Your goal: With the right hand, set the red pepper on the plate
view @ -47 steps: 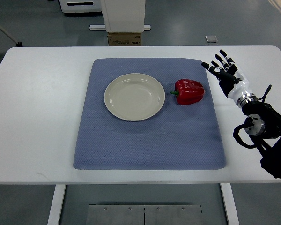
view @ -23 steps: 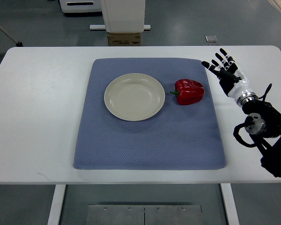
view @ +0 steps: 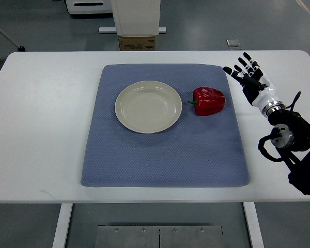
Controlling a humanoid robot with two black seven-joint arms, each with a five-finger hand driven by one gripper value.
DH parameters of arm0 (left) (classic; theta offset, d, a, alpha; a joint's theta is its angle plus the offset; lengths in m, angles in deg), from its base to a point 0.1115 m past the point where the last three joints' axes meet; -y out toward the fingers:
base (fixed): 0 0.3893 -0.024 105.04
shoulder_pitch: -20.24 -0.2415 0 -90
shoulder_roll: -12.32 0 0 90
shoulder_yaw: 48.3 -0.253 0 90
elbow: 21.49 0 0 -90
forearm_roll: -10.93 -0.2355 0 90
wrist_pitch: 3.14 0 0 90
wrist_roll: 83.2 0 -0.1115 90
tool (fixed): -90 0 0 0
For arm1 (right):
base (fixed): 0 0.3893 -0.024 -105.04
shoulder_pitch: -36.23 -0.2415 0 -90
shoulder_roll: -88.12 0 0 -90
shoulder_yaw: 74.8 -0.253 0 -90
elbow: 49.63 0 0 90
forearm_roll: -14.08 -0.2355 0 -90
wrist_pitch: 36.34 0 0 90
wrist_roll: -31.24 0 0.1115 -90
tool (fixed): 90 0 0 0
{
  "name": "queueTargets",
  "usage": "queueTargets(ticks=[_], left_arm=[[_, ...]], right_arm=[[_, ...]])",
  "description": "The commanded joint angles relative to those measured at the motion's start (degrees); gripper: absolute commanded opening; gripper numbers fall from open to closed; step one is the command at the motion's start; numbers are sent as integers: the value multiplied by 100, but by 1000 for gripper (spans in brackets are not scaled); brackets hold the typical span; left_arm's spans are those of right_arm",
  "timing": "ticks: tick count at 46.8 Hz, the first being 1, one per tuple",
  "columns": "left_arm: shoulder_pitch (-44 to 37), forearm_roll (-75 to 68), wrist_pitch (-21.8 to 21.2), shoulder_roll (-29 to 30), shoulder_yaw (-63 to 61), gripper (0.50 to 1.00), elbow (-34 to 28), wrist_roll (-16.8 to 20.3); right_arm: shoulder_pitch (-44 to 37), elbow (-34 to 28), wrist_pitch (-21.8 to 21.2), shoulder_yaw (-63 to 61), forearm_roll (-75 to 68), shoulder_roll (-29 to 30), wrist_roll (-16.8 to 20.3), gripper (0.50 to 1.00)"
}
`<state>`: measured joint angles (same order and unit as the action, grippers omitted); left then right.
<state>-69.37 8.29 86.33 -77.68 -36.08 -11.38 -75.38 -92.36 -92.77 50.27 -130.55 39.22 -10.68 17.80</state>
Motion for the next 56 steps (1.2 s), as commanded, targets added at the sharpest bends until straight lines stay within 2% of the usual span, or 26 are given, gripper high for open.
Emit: queueTargets(ticks=[1,56], left_arm=[[5,0,0,0,0,1000,0,0],[5,0,0,0,0,1000,0,0]], right_arm=[[1,-2,-3,3,0,0,-2,1000],[-17,16,-3,-68,0,-26,7,1000]])
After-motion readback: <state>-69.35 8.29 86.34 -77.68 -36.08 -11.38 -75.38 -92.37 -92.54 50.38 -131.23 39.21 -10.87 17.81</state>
